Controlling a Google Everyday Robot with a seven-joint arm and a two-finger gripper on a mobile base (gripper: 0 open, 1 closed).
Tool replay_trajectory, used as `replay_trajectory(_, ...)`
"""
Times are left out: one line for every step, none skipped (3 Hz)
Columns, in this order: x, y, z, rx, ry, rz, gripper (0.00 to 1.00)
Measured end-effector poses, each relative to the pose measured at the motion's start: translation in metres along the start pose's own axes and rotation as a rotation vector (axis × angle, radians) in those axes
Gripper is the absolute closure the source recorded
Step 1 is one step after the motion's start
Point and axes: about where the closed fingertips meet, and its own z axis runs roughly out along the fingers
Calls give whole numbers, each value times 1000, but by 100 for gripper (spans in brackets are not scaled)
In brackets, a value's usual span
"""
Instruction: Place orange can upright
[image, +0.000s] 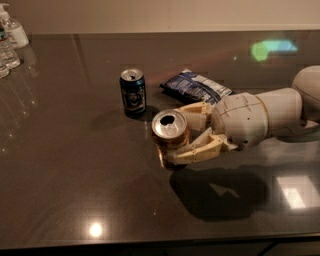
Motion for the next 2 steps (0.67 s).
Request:
replay_trajectory(8,2,-4,-7,-44,65,100)
replay_trajectory(20,9,-7,-33,-63,134,100)
